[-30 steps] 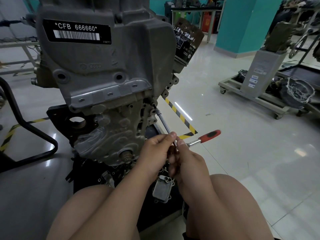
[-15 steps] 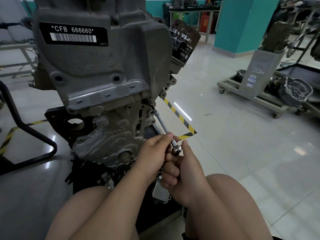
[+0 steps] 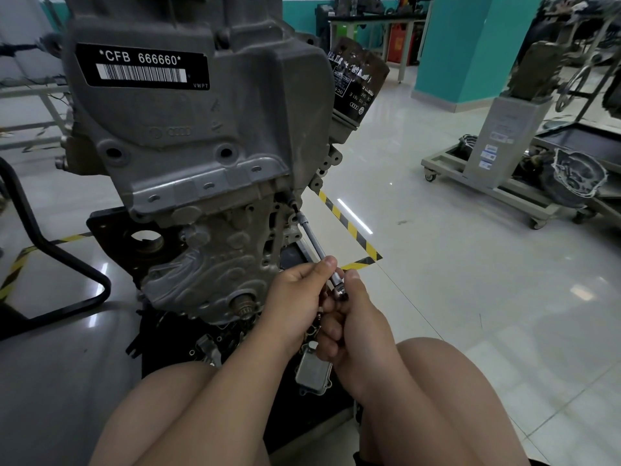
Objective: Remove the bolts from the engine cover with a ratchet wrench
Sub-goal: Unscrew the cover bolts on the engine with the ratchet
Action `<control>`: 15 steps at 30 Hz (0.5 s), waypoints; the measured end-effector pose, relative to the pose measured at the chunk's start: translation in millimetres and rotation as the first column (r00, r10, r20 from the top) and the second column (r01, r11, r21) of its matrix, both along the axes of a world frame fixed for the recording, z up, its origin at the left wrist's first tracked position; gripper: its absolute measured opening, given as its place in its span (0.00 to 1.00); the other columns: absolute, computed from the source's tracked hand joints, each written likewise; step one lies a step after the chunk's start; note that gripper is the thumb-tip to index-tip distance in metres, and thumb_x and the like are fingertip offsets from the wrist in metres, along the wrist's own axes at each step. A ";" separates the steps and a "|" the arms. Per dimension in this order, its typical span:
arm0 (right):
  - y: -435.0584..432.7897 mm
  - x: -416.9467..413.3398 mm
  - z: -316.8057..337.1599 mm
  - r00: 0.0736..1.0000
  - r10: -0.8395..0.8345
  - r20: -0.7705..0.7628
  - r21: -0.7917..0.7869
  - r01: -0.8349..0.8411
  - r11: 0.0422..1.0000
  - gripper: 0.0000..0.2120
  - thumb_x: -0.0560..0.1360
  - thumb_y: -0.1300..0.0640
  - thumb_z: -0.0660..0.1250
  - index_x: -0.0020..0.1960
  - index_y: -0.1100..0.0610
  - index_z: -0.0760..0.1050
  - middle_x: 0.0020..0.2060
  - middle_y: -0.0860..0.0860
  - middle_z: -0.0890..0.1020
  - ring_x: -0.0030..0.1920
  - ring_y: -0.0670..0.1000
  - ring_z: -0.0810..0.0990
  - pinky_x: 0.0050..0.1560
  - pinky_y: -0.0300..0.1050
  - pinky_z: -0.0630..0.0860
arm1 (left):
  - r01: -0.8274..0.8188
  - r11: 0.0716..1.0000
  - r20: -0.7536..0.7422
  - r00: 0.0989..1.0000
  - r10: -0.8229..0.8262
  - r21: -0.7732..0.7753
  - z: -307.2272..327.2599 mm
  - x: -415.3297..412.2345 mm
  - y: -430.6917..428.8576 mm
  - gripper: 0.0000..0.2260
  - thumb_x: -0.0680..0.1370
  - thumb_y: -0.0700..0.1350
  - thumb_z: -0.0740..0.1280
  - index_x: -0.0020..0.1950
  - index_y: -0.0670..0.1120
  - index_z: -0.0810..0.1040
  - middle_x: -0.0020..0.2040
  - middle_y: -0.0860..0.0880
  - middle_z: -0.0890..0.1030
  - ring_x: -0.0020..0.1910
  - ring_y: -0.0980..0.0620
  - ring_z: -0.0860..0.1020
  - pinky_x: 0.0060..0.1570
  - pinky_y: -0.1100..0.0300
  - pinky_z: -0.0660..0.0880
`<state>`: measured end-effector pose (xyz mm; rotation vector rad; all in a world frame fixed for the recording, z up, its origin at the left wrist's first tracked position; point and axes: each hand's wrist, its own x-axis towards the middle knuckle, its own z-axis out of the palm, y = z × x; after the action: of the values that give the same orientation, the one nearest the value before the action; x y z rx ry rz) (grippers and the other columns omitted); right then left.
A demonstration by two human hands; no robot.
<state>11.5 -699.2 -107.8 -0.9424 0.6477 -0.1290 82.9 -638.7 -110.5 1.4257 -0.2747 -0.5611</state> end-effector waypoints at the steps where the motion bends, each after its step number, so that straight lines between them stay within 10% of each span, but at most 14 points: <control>1: -0.8 0.1 -1.3 1.000 -0.009 -0.005 -0.073 0.008 0.997 0.25 0.78 0.36 0.58 0.33 0.55 0.74 0.20 0.49 0.66 0.19 0.49 0.63 0.26 0.41 0.62 | -0.006 1.000 0.005 1.000 0.006 0.005 -0.3 0.3 -0.4 0.16 0.77 0.54 0.66 0.34 0.48 0.81 0.25 0.46 0.71 0.20 0.51 0.69 0.23 0.62 0.67; 15: -0.6 -6.1 -3.7 0.981 -0.144 0.128 -0.379 0.183 0.907 0.10 0.74 0.56 0.72 0.39 0.57 0.73 0.26 0.51 0.72 0.24 0.45 0.69 0.25 0.35 0.68 | -0.032 0.998 -0.026 0.999 0.031 -0.051 -2.2 1.7 -3.5 0.13 0.77 0.49 0.68 0.35 0.48 0.85 0.34 0.47 0.83 0.33 0.54 0.81 0.33 0.65 0.75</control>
<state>5.4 -699.8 -111.4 -1.2562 0.6209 -0.4660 84.6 -642.2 -112.6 1.3697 -0.2444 -0.5424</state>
